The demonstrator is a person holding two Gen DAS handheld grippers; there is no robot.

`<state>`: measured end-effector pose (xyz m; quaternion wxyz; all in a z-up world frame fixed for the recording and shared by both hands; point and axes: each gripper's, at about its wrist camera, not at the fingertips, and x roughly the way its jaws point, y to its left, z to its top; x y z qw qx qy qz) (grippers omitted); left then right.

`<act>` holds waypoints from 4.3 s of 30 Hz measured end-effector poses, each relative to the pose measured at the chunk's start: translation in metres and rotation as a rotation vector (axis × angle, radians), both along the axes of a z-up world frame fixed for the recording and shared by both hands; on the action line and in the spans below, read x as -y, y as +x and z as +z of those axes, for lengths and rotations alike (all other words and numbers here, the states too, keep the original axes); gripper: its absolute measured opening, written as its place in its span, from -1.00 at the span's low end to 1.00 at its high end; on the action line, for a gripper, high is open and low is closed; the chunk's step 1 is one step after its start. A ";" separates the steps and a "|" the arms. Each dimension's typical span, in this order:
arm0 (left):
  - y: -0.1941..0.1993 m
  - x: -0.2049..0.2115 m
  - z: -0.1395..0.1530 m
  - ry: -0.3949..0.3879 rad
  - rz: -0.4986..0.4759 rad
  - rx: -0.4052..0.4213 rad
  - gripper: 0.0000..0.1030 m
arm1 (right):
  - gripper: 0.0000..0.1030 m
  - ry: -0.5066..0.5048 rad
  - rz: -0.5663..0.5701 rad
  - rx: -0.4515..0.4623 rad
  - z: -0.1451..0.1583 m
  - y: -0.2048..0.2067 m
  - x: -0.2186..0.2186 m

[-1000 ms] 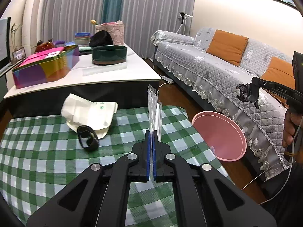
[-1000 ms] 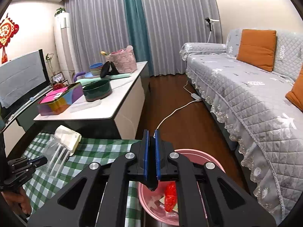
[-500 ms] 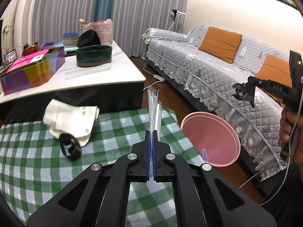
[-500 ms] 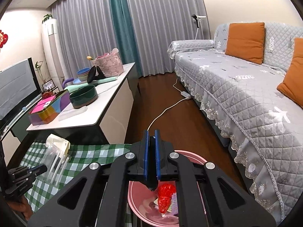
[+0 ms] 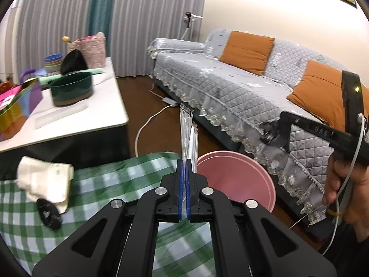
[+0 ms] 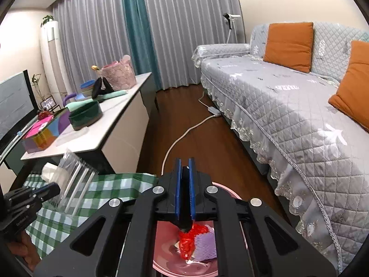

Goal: Collect trash
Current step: 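Lift and carry the straws and black clip over the pink bin, then open both tools to drop the straws and clip into the bin, then move both open tools back toward the white bag and black ring, then grasp the black ring with the left tool while the right tool grasps the white paper bag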

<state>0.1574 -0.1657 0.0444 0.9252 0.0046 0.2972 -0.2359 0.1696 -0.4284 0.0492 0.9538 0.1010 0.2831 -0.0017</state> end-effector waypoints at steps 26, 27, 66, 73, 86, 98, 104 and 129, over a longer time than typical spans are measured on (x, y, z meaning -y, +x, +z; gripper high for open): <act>0.042 0.096 -0.059 0.050 -0.131 -0.126 -0.56 | -0.66 0.030 -0.082 -0.099 -0.032 0.019 0.031; 0.042 0.094 -0.060 0.048 -0.126 -0.129 -0.41 | -0.31 0.036 -0.092 -0.102 -0.033 0.020 0.032; -0.052 -0.094 0.007 0.041 0.111 0.010 -0.68 | 0.26 -0.001 0.122 0.017 0.012 -0.004 -0.087; -0.059 -0.124 -0.010 0.039 0.174 -0.003 -0.70 | 0.26 -0.023 0.151 0.004 0.009 -0.003 -0.105; -0.058 -0.165 -0.014 0.009 0.251 -0.014 -0.70 | 0.26 -0.035 0.205 -0.008 0.003 0.009 -0.137; -0.047 -0.223 -0.027 0.002 0.410 -0.035 -0.70 | 0.26 -0.026 0.260 -0.001 -0.003 0.014 -0.151; -0.035 -0.260 -0.046 -0.001 0.523 -0.077 -0.70 | 0.07 0.041 0.323 -0.006 -0.014 0.022 -0.168; 0.005 -0.271 -0.060 -0.005 0.553 -0.098 -0.70 | 0.45 0.326 0.419 -0.178 -0.093 0.136 -0.275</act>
